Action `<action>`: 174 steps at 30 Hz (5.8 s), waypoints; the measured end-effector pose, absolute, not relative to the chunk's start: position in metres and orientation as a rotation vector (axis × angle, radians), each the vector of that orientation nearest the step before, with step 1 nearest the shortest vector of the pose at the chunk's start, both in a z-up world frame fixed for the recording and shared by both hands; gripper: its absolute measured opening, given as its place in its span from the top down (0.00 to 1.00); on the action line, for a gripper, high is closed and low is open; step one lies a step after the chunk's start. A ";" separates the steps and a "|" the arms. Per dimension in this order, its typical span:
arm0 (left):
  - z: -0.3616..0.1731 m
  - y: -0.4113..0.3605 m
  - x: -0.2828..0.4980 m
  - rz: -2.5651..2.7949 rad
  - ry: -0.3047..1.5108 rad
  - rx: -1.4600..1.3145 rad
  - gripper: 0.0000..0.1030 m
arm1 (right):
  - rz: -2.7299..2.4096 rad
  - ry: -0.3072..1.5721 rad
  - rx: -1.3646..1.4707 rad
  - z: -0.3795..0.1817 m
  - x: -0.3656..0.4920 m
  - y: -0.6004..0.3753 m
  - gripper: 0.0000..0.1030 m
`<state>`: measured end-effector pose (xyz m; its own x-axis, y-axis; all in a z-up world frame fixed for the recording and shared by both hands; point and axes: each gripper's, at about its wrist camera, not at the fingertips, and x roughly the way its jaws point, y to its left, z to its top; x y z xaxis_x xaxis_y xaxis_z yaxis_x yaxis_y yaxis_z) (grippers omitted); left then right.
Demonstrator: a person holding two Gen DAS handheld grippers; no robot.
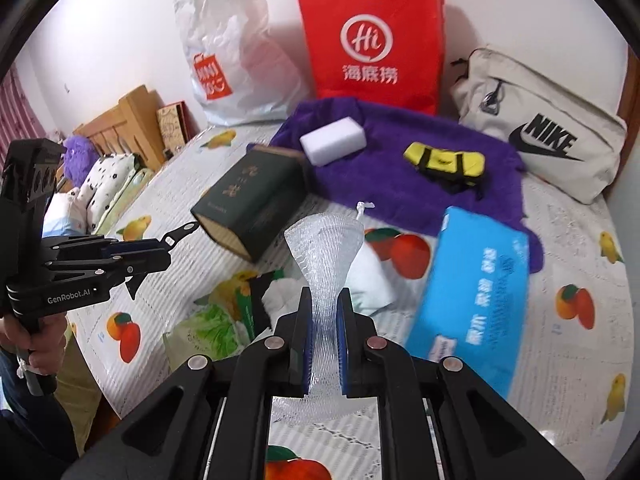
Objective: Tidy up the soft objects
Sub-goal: 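Carry the mesh bag with the right tool while the left tool carries the strap toward the purple towel, then lower the mesh bag onto the towel and open the right tool while the left tool releases the strap, then move both tools back toward the items beside the tissue pack, then grasp the green lettuce-print pouch with the left tool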
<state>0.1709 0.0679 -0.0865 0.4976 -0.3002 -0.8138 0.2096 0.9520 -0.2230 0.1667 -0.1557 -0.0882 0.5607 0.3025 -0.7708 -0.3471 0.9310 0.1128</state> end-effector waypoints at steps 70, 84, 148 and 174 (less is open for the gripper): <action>-0.102 -0.051 0.408 -0.433 1.111 0.024 0.79 | 0.137 1.076 0.058 -0.143 0.386 -0.256 0.88; -0.131 -0.066 0.425 -0.377 1.205 0.058 0.79 | 0.175 1.050 0.043 -0.133 0.377 -0.259 0.53; -0.109 0.012 0.170 -0.357 1.168 0.024 0.49 | 0.223 0.853 0.052 -0.052 0.162 -0.222 0.32; -0.154 -0.002 0.145 -0.395 1.179 0.188 0.35 | 0.218 0.925 0.034 -0.085 0.134 -0.210 0.32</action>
<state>0.1454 -0.0016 -0.1540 0.3236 -0.2022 -0.9243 0.3958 0.9162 -0.0619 0.1335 -0.2103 -0.0846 0.5816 0.2015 -0.7881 -0.1724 0.9774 0.1226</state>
